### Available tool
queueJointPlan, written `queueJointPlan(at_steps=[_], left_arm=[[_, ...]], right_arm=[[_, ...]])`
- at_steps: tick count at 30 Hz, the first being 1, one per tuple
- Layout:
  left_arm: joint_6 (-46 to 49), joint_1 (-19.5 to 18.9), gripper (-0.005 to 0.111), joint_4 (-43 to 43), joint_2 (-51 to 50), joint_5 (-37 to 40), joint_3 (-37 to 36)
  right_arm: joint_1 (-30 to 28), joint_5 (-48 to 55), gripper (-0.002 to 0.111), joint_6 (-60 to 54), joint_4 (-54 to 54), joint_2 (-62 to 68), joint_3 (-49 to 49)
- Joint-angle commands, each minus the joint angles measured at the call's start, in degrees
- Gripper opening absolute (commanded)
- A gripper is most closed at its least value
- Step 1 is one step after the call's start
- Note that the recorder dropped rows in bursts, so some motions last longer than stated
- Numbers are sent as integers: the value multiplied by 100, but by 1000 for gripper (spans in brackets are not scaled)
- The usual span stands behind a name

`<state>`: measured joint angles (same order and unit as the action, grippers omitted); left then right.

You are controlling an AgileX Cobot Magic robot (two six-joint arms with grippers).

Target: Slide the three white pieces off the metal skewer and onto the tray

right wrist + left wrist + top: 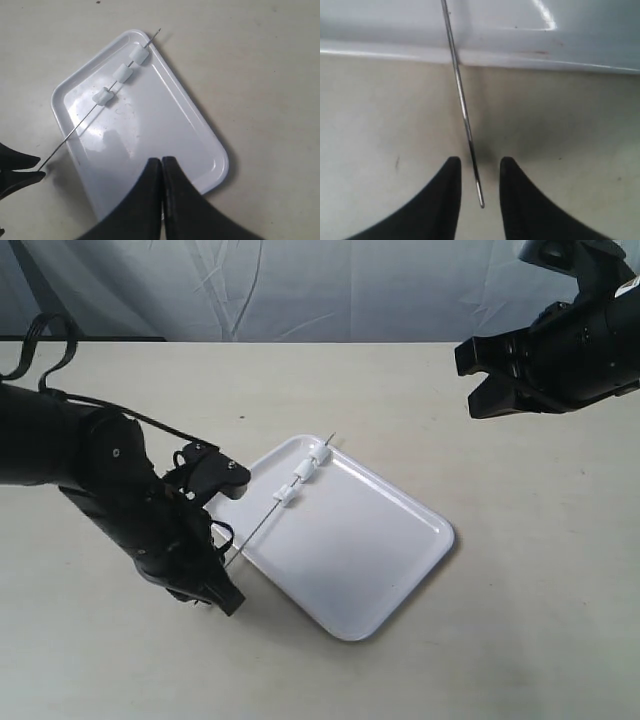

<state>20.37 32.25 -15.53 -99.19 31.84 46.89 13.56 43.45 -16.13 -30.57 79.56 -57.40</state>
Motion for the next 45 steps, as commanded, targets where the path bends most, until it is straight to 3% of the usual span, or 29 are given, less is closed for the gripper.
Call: queueJointPlan(at_steps=[1, 9, 41, 45], left_arm=[[19, 45, 27, 110, -52, 355, 433], [-18, 45, 27, 113, -504, 1342, 1109], [-87, 45, 27, 188, -940, 975, 1136], [-246, 45, 22, 250, -940, 931, 1136]], right_arm=[[19, -43, -1, -36, 5, 12, -36], [19, -59, -1, -36, 5, 12, -36], [19, -381, -1, -47, 31, 12, -36], [19, -480, -1, -47, 31, 12, -36]])
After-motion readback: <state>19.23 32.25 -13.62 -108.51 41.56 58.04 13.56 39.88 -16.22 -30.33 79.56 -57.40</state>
